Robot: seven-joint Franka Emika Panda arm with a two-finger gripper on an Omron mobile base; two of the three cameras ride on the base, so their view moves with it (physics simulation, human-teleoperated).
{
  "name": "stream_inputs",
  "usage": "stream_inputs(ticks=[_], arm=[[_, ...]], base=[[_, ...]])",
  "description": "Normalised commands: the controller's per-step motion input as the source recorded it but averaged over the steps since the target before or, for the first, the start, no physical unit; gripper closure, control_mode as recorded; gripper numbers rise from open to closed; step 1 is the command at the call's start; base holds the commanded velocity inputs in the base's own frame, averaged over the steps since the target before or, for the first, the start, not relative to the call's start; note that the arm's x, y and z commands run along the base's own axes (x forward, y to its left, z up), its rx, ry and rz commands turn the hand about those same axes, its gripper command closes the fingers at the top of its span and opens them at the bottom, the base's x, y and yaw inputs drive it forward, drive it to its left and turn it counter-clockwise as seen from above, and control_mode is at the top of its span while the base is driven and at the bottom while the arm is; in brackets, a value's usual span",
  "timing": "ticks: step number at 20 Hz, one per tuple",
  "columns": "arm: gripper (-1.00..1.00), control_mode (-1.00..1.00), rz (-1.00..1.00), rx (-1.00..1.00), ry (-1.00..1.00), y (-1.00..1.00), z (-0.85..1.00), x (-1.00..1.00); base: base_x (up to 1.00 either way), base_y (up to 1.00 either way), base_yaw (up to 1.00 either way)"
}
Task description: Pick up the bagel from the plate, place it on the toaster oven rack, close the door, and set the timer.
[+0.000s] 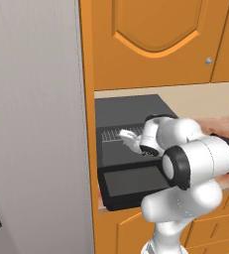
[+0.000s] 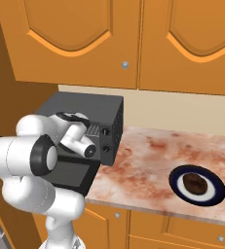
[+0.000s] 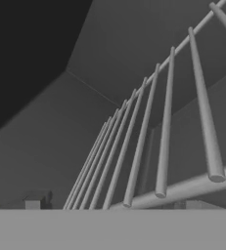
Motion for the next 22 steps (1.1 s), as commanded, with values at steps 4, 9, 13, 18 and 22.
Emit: stream_inputs(ticks=[4,9,13,18,22], arm=[[-1.0,-1.0,0.0,0.01,0.0,0.01,-0.22,0.36],[1.0,-1.0,0.0,0.01,0.0,0.04,-0.12,0.16],[1.0,-1.0,0.0,0.0,0.02,0.0,-0.02,-0.01],[1.0,-1.0,0.0,0.0,0.09,0.0,0.0,-0.34],[1.0,-1.0,0.0,0.0,0.1,0.0,0.0,-0.69]], base=[[0.0,0.0,0.0],[0.0,0.0,0.0],[0.0,0.0,0.0],[0.0,0.0,0.0],[0.0,0.0,0.0]])
